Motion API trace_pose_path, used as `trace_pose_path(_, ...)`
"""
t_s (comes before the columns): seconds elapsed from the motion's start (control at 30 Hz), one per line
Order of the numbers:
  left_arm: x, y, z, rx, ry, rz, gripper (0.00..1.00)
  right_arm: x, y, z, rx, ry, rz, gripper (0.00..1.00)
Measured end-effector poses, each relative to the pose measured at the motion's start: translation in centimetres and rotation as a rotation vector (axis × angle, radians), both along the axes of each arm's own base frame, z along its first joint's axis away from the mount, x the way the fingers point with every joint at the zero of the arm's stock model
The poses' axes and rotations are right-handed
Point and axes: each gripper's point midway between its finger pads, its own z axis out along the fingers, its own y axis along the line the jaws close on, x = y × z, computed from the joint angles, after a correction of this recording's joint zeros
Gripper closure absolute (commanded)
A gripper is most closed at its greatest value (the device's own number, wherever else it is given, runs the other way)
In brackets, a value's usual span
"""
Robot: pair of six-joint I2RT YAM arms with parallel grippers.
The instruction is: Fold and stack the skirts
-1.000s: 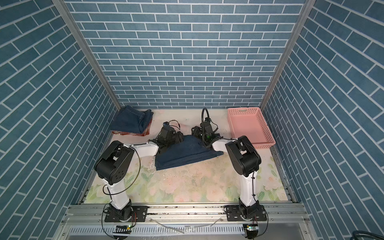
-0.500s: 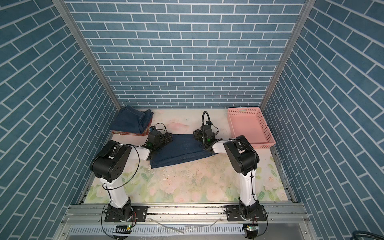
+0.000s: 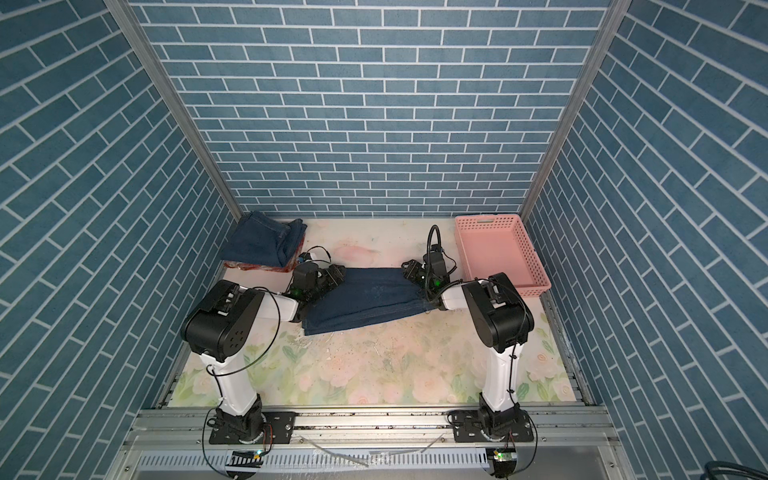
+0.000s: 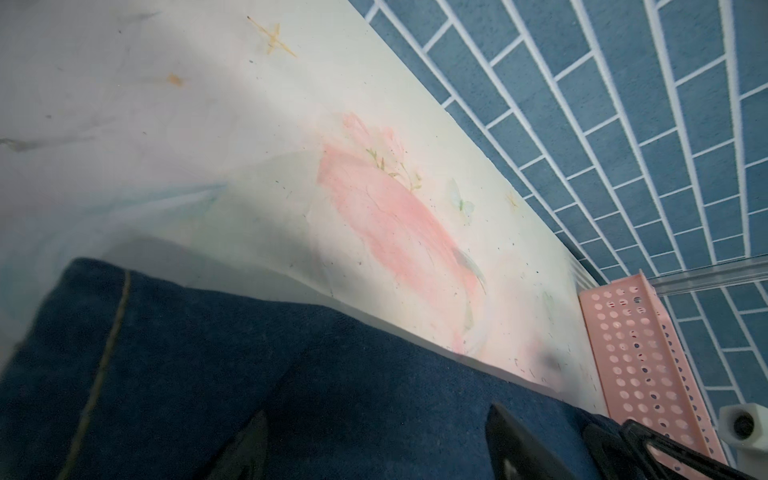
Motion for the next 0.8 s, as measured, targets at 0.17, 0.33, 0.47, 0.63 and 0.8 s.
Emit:
trace_pose_path(0.17,0.0,-0.1,0.0,-0.002,0.001,-0.003,0.16,-0.1,-0.1,-0.1,0.005,0.01,0.01,0.44)
trace_pose_path(0.33,-0.1,-0.2,0.0,-0.006,0.002,-0.01,0.14,-0.4,-0.1,-0.8,0.004,0.039,0.022,0.44)
trace_pose_path(0.47,0.1,-0.4,0.2,-0.013,0.005,-0.026,0.08,-0.5,0.0,-1.4,0.005,0.068,0.038,0.44)
trace_pose_path(0.63,-0.1,-0.7,0.7,0.008,0.051,-0.053,0.04,-0.4,0.3,-1.1,0.008,0.095,0.064,0.39)
trace_pose_path(0.8,-0.1,-0.8,2.4,0.061,0.102,-0.089,0.01,0.7,0.2,0.1,-0.002,0.111,0.088,0.31)
